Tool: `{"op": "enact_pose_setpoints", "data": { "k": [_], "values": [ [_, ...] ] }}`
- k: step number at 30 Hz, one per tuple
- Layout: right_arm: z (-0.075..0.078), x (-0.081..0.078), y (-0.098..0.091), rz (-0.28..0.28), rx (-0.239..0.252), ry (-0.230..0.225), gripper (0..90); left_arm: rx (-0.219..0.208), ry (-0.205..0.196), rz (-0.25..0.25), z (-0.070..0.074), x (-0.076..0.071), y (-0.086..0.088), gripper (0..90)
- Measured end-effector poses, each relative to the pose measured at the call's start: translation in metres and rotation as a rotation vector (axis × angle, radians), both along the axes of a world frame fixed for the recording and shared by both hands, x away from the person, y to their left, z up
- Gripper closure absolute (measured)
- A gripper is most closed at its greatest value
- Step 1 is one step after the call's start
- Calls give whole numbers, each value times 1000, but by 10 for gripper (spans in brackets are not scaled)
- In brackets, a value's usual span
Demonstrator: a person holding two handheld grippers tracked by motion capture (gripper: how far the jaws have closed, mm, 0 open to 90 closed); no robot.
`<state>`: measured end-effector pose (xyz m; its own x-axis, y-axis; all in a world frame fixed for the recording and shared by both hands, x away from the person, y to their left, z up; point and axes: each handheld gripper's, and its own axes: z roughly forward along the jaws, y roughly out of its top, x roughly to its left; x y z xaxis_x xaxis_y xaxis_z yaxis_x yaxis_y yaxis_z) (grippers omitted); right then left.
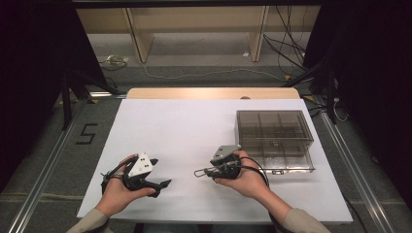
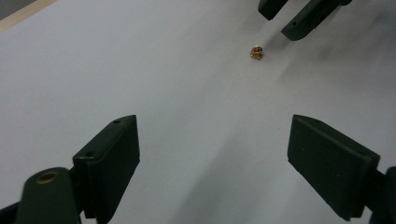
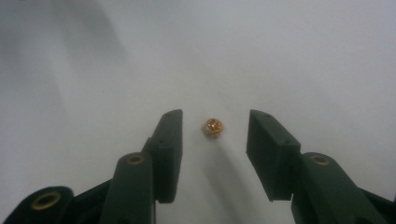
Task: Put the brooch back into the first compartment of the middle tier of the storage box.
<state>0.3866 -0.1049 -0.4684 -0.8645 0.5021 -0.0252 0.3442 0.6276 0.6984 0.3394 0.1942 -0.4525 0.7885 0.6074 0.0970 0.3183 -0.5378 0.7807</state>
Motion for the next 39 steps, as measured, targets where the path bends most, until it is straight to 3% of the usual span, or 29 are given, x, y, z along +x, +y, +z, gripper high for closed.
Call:
{"op": "enact_pose_setpoints", "data": {
  "k": [16,39],
  "values": [
    [-20,6,19,-46,-30,43,608,-6,-4,1,0,0,0,170],
    [-24,9,22,-143,15,52,766,-3,-2,-4,0,0,-1,170]
  ]
}}
